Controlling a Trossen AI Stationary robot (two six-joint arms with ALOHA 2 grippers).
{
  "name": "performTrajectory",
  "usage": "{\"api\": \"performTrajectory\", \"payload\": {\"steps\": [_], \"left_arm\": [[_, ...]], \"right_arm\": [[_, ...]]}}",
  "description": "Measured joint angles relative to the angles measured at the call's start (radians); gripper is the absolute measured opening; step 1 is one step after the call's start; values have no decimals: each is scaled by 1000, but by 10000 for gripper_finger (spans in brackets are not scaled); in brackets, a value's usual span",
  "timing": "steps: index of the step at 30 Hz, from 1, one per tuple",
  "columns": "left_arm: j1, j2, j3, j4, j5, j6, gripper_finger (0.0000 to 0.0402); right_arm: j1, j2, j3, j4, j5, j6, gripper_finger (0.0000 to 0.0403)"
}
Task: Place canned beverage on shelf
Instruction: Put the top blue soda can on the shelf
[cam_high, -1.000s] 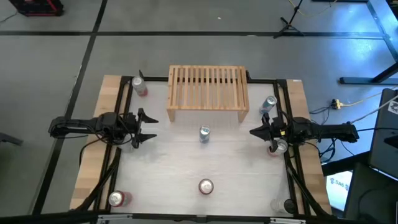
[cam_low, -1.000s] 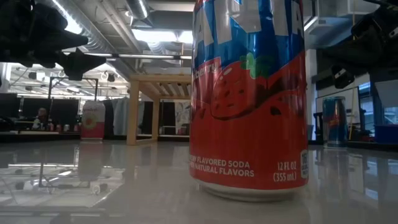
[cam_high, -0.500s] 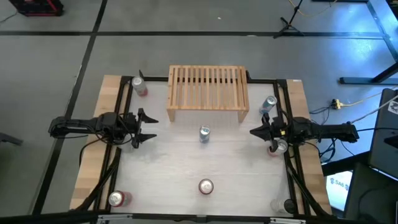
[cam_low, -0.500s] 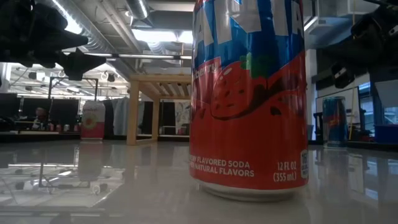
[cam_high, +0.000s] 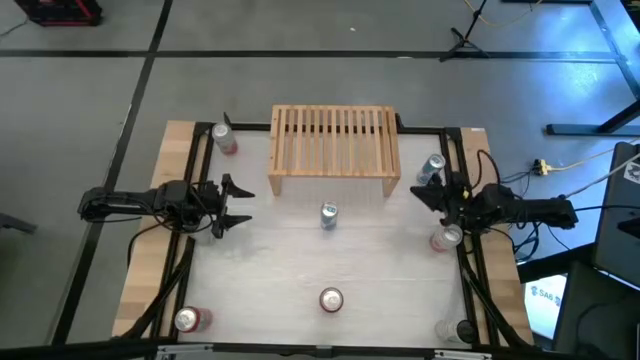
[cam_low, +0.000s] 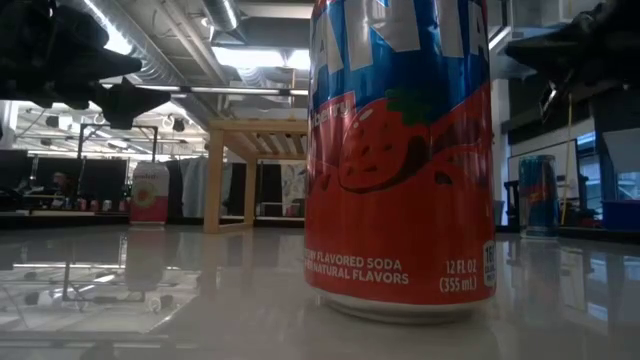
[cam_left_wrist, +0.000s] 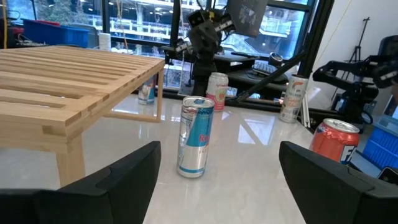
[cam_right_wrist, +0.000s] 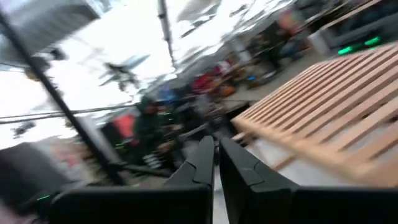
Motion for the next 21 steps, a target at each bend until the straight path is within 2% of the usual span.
{"api": "performTrajectory", "payload": {"steps": [4,7,11,13,16,21], "left_arm": [[0,0,0,0,-2,13,322],[0,0,0,7,-43,134,322],[0,0,-2,155,-125,180,322],[0,0,-2,267,-140,140,322],[-1,0,-1,434,-128,-14,322],[1,0,0,602,-319,-120,322]], "right_arm": [[0,71,112,-99,134,-35,14],[0,134,216,-191,227,-78,14],[0,227,341,-303,356,-104,14],[0,265,403,-356,408,-100,14],[0,316,493,-454,483,-96,14],[0,393,621,-574,608,-134,14]]}}
